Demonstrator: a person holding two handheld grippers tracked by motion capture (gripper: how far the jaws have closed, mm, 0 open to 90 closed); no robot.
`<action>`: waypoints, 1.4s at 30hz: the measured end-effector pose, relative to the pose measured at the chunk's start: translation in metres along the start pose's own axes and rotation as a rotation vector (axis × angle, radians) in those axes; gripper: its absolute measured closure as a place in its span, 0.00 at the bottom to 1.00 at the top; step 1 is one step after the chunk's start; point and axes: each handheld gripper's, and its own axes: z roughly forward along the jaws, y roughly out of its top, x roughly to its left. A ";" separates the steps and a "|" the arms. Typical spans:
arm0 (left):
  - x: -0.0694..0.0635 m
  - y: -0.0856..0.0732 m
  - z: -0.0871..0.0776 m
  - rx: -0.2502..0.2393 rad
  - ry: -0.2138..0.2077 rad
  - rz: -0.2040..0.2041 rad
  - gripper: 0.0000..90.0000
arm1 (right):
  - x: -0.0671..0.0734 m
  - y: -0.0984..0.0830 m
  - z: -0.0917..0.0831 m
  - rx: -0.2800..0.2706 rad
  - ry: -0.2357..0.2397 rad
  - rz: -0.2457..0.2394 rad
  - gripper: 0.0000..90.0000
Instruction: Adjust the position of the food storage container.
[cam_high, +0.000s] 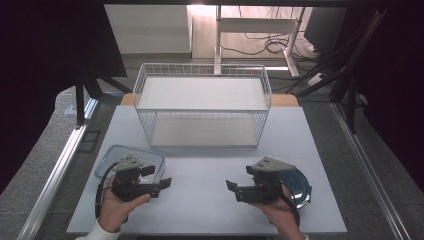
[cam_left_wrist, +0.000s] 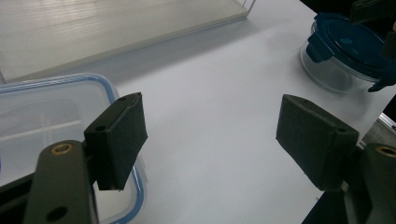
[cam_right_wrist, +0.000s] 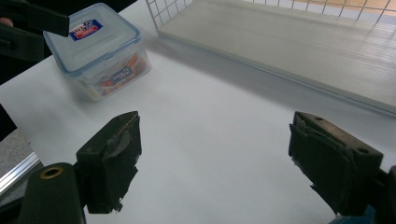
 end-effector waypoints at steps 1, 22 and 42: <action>0.001 0.000 0.000 0.000 -0.001 -0.001 0.26 | -0.001 0.000 0.000 -0.002 -0.001 0.001 0.19; 0.012 -0.002 -0.011 -0.014 0.026 -0.010 0.27 | -0.003 -0.002 0.007 0.026 -0.008 0.021 0.20; 0.019 0.011 -0.012 -0.030 0.044 0.059 0.31 | -0.017 -0.001 0.003 0.020 0.006 0.040 0.22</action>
